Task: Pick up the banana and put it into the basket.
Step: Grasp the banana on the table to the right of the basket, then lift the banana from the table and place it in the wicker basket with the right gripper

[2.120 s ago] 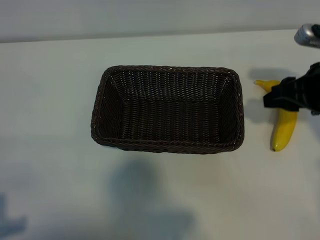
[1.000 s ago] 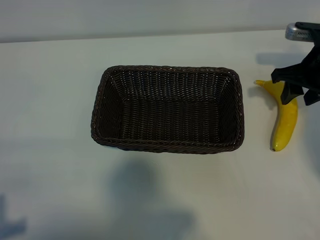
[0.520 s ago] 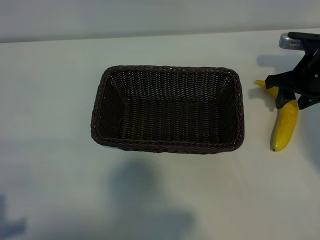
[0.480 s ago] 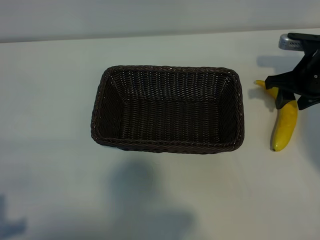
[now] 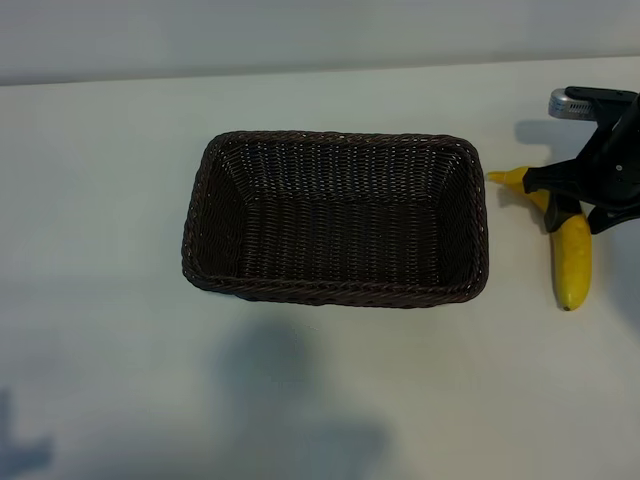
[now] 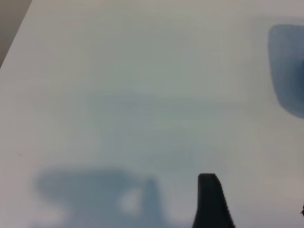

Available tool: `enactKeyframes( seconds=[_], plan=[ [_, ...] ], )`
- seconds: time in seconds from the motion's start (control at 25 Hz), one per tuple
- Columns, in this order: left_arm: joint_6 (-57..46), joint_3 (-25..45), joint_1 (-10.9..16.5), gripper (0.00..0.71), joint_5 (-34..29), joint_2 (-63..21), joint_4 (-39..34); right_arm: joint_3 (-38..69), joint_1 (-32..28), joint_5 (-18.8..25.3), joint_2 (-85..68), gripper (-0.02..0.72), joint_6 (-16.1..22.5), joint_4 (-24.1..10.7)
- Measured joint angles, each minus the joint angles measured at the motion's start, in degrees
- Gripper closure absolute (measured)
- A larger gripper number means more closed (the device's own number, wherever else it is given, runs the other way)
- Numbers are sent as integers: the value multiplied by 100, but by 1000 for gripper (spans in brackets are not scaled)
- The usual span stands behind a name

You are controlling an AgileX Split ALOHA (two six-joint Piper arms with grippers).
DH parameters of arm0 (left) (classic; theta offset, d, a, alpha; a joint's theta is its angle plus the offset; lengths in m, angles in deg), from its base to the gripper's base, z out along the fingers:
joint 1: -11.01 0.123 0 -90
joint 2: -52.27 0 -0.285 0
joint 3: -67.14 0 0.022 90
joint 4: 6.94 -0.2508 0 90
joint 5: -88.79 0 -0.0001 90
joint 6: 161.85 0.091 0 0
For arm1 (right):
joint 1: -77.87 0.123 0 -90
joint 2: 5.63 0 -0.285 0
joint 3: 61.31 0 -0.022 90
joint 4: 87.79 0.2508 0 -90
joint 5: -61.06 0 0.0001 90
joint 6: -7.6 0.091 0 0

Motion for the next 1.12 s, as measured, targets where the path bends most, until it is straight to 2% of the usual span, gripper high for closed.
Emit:
enactKeyframes(
  seconds=[0.24,0.44,0.8,0.92,1.12],
  plan=[
    [0,0,0,220,0,0,0,0,0,-72,17,204,0,0],
    [0,0,0,220,0,0,0,0,0,-72,17,268,7,-73],
    [0,0,0,220,0,0,0,-17,0,-7,17,269,43,-252],
    [0,0,0,220,0,0,0,-176,0,333,17,269,43,-313],
    [0,0,0,220,0,0,0,-873,0,1294,-122,269,22,-409]
  ],
)
